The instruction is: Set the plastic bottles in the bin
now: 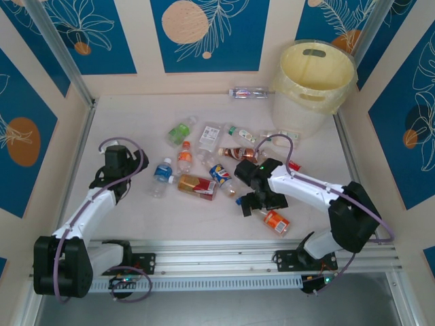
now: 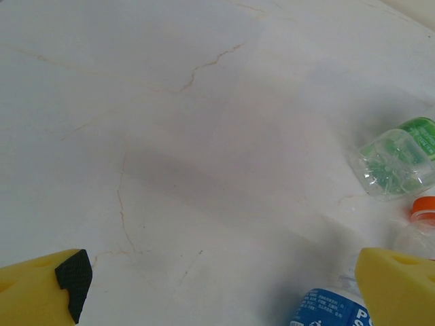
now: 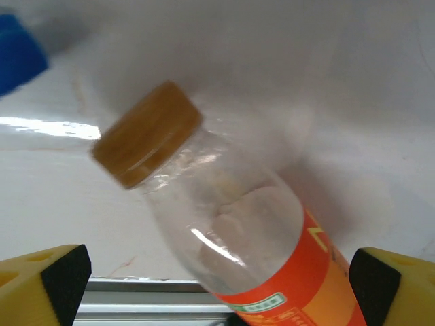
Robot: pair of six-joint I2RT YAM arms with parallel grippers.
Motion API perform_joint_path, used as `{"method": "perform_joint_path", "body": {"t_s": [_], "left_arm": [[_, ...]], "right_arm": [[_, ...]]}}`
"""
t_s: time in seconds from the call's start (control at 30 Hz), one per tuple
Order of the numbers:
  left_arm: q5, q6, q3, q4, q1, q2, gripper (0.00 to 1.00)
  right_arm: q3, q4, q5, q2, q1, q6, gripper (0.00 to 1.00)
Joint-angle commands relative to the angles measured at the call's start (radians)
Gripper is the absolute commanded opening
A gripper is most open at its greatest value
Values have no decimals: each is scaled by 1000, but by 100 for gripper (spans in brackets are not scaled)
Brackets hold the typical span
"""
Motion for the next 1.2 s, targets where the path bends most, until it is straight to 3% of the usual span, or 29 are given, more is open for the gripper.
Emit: {"method": "perform_joint_path", "body": {"t_s": [0.0,0.17,0.4,0.5,0.63,0.73,1.17], "left_arm": [[-25,4,-16,16,-1,2,100],[-26,-3,-24,31,-1,15,100],[-28,-5,-24,36,-2,23,100],[-30,-8,-23,39,-1,21,100],[-35,-10,-17,26,0,5,100],[-46,-10,-23,25,0,-14,100],[-47,-52,5,2,3,-43,100]], "right_arm": [[-14,-30,27,10,-20,10,100],[-54,71,-4,85,-37,12,100],[-67,179,81,161,-88,11,95],[-47,181,87,183,-96,-11,87],[-53,194,66,176,-92,-22,68],[-61,193,80,146,-88,-13,62],[-13,137,210,-166,-87,11,22]]}}
